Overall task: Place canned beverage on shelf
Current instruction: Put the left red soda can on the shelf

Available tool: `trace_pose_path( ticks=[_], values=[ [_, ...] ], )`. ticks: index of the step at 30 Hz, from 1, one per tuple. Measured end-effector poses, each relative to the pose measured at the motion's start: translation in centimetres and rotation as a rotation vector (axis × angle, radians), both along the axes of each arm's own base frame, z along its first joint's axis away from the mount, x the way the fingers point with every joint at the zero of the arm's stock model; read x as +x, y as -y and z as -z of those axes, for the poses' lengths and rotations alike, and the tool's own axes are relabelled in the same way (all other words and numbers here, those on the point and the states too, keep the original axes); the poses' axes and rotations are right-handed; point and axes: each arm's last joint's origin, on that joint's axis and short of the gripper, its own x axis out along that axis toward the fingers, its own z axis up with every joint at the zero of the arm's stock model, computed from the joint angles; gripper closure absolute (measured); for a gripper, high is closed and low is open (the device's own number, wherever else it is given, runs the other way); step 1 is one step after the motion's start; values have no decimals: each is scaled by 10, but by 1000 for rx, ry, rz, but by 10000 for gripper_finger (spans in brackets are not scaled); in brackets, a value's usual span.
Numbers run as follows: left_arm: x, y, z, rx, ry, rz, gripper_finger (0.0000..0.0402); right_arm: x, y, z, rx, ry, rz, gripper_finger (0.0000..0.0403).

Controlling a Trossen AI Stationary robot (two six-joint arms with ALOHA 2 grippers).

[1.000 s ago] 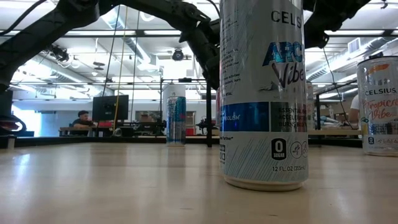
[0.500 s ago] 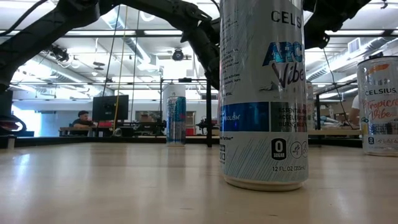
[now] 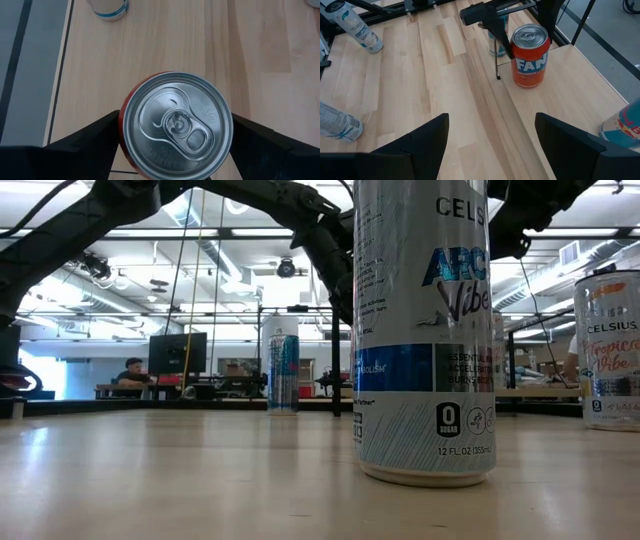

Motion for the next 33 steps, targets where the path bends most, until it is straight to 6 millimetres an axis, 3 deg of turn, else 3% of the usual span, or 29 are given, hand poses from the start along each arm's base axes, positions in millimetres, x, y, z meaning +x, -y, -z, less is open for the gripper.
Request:
trace_pose_path(
  ticks=[33],
  values=[
    [3, 1, -1, 21, 22, 11, 69, 0, 0, 0, 0, 1, 0, 98]
  ],
)
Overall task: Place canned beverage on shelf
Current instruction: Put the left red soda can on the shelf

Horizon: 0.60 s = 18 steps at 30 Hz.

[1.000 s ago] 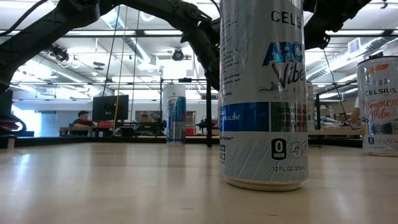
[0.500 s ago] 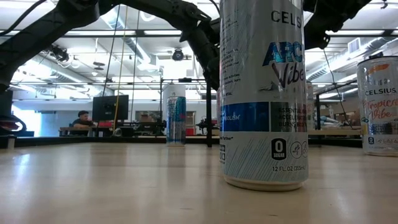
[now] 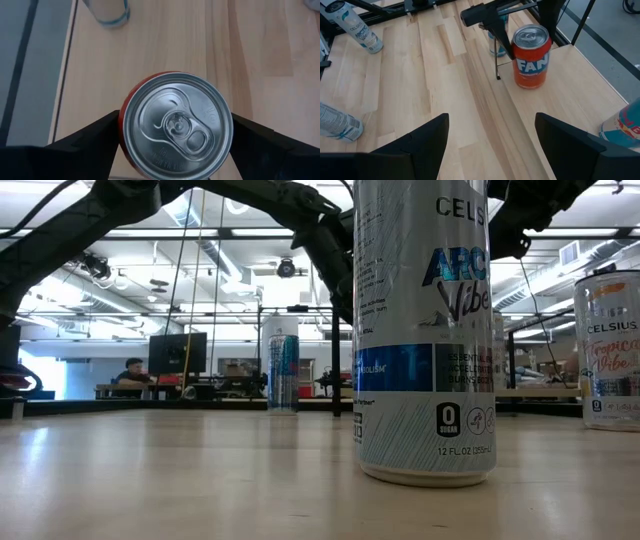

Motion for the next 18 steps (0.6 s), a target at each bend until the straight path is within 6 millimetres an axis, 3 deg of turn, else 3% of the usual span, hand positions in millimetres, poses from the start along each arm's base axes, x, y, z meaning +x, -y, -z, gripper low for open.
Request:
trace_pose_path(
  ticks=[9, 18],
  values=[
    [10, -5, -9, 63, 133, -35, 69, 0, 0, 0, 0, 0, 0, 98],
    [6, -5, -6, 16, 85, -100, 69, 0, 0, 0, 0, 0, 0, 98]
  ],
)
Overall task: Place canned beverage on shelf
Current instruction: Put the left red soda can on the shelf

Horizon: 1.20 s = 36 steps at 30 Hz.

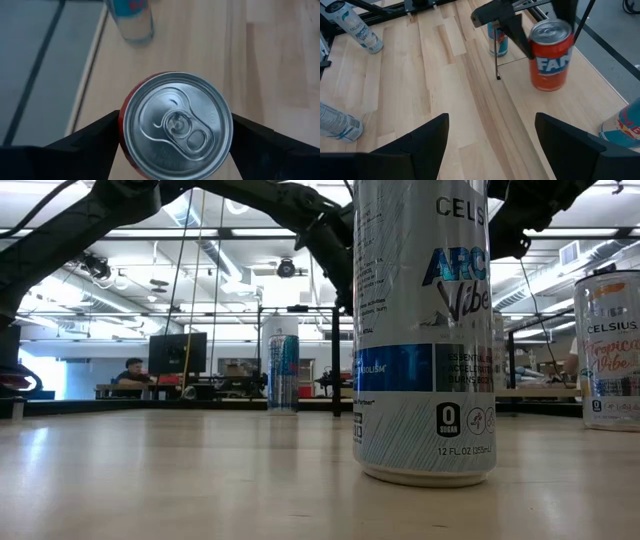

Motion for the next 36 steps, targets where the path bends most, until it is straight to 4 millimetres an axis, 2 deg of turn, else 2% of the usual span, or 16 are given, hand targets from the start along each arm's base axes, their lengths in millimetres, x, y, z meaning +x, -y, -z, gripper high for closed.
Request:
trace_pose_path(
  ticks=[7, 15, 32, 36],
  values=[
    [-5, -1, 3, -15, -54, -2, 69, 0, 0, 0, 0, 0, 0, 98],
    [-3, 2, 3, 6, -58, -6, 69, 0, 0, 0, 0, 0, 0, 98],
    [-4, 1, 3, -80, -35, -116, 69, 0, 0, 0, 0, 0, 0, 98],
    [-4, 1, 3, -79, -31, -119, 58, 0, 0, 0, 0, 0, 0, 98]
  ],
)
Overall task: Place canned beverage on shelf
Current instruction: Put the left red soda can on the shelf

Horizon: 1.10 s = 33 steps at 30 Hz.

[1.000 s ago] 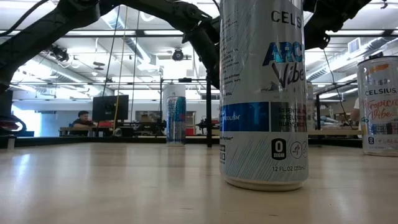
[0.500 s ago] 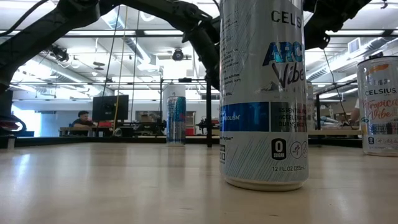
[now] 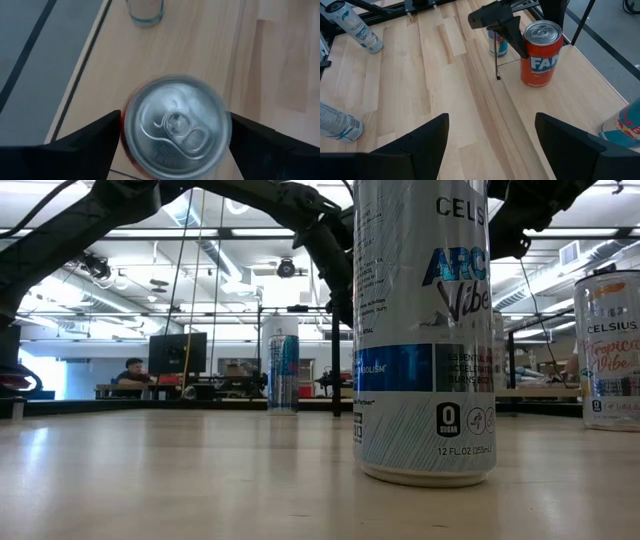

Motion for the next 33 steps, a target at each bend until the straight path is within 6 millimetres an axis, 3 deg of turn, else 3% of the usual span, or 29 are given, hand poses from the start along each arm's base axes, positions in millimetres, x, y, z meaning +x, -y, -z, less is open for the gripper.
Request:
trace_pose_path(
  ticks=[17, 33],
  values=[
    [0, 0, -3, 6, 10, 1, 44, 0, 0, 0, 0, 0, 1, 98],
    [12, -4, -17, 50, 204, -34, 44, 0, 0, 0, 26, 5, 18, 98]
  ],
)
